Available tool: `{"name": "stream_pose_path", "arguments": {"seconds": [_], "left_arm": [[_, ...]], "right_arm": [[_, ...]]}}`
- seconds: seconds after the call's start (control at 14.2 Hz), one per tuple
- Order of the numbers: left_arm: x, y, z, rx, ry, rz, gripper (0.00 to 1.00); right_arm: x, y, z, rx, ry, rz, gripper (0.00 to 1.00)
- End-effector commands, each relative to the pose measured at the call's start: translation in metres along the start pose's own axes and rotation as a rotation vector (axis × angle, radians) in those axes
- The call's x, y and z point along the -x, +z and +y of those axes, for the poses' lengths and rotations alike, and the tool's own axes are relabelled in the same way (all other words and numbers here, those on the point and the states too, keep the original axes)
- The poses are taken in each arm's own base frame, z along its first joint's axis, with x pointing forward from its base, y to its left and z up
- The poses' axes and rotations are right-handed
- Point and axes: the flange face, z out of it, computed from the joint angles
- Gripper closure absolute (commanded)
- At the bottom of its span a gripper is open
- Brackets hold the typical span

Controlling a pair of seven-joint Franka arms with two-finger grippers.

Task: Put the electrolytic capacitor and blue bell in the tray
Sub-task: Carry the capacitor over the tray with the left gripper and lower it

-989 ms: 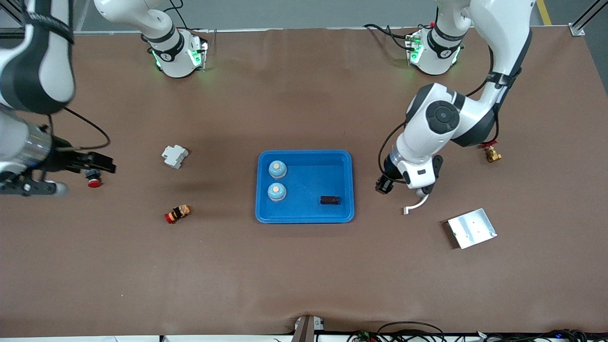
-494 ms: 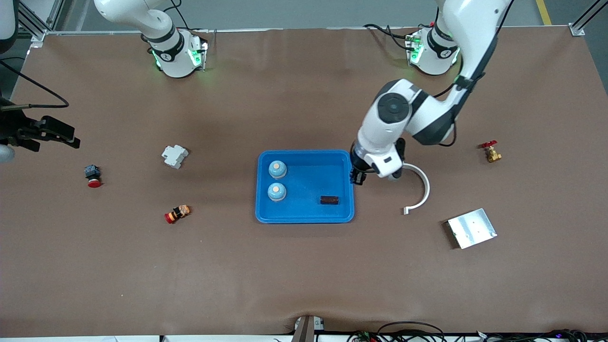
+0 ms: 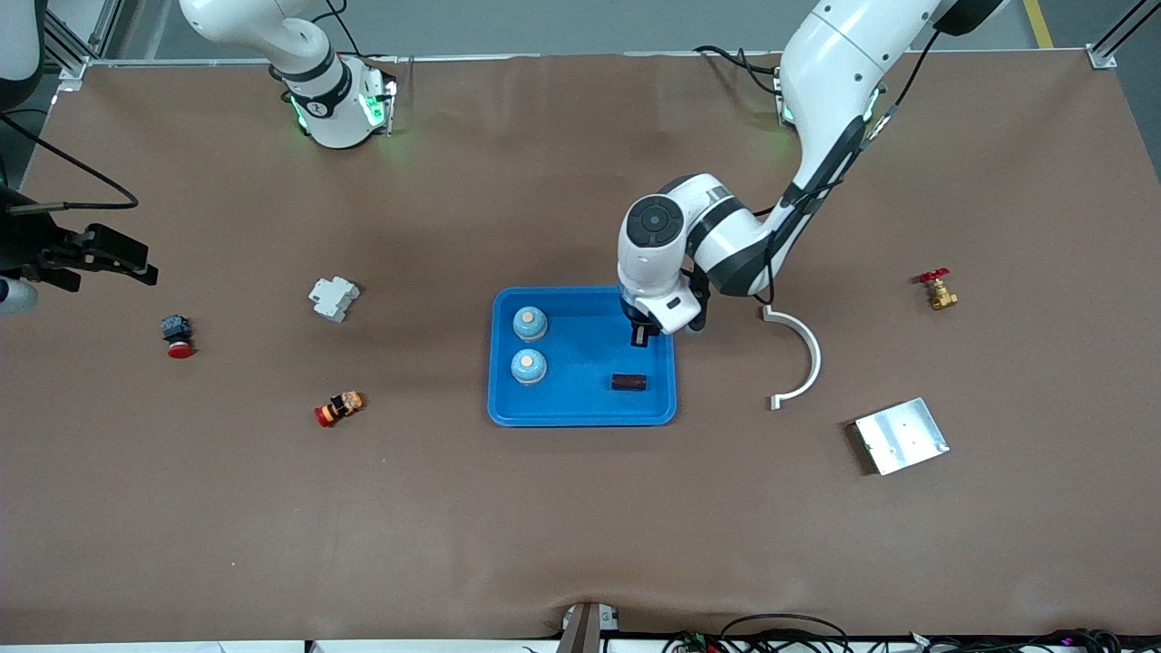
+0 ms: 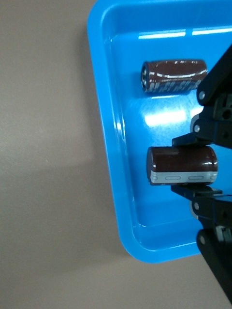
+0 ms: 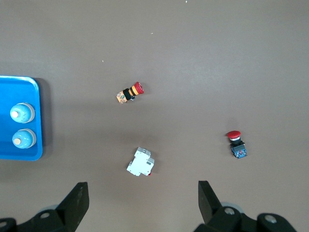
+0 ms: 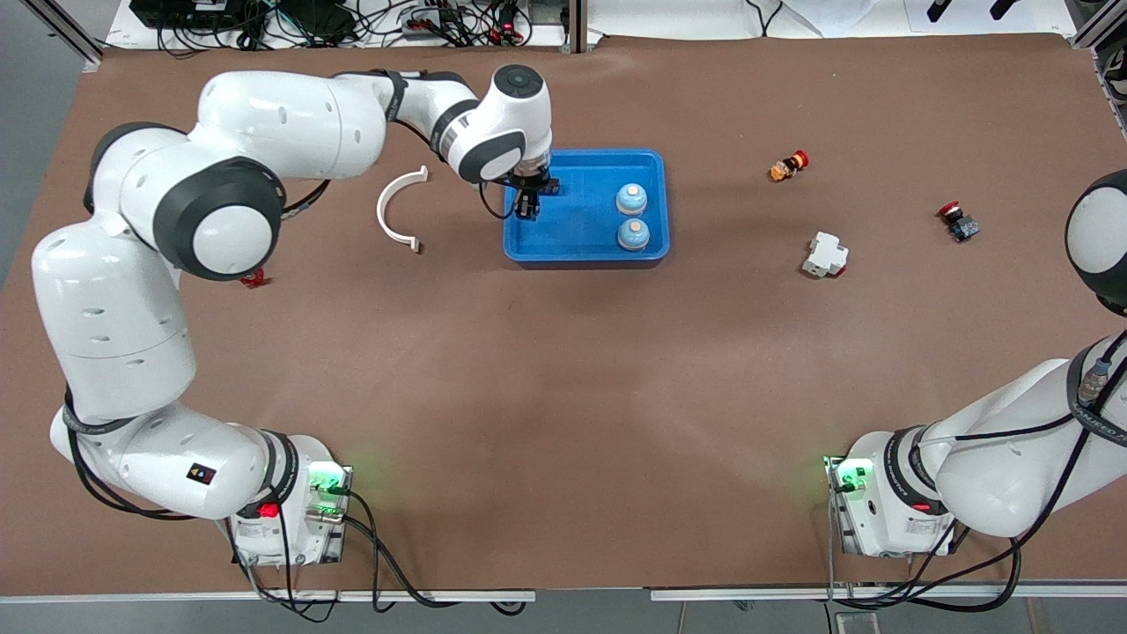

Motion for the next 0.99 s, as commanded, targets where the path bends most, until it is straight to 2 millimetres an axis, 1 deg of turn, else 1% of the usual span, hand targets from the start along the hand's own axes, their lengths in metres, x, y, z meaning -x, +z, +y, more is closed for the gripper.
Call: {"name": "stream_pose_path", "arguments": {"seconds": [0.0,0.07,0.14,0.21,0.35,0.49,0.57,0.64,0.71,0.78,0.92], "left_arm": [[0.007,0.009,0.001,0.007,-0.023,0.044,1.0],[0.014,0.01,-0.003,0.009,-0.014,0.047,1.0],[0.013,0.013,-0.003,0.011,-0.024,0.058,1.0],[0.017,0.019,-0.007,0.006,-0.017,0.064,1.0],[0.017,0.025,-0.003,0.004,-0.024,0.067,1.0],[0.018,0.03,-0.004,-0.001,-0.022,0.069,1.0],[0.018,0.034,-0.002,-0.004,-0.024,0.067,1.0],[0.019,0.033,-0.001,-0.003,-0.026,0.065,1.0],[0.018,0.033,0.0,-0.003,-0.027,0.065,1.0],[0.018,0.031,0.002,0.001,-0.033,0.061,1.0],[0.019,0.032,0.003,0.0,-0.035,0.057,1.0]], "right_arm": [[0.0,-0.003,-0.001,0.015,-0.002,-0.007,0.0],[0.0,-0.003,0.003,0.014,0.001,-0.007,0.0],[0.001,-0.003,0.008,0.012,0.004,-0.008,0.0],[0.002,-0.001,0.008,0.008,0.005,-0.021,0.0],[0.0,0.003,0.003,-0.009,-0.007,-0.037,0.0],[-0.003,0.003,0.006,-0.016,-0.012,-0.036,0.0],[-0.003,0.004,0.003,-0.008,-0.025,-0.04,0.0],[-0.004,0.004,0.001,0.007,-0.025,-0.042,0.0],[-0.003,0.0,0.003,0.029,-0.021,-0.044,0.0],[-0.002,0.002,0.008,0.035,-0.018,-0.061,0.0],[-0.001,-0.002,0.009,0.04,-0.019,-0.06,0.0]]}}
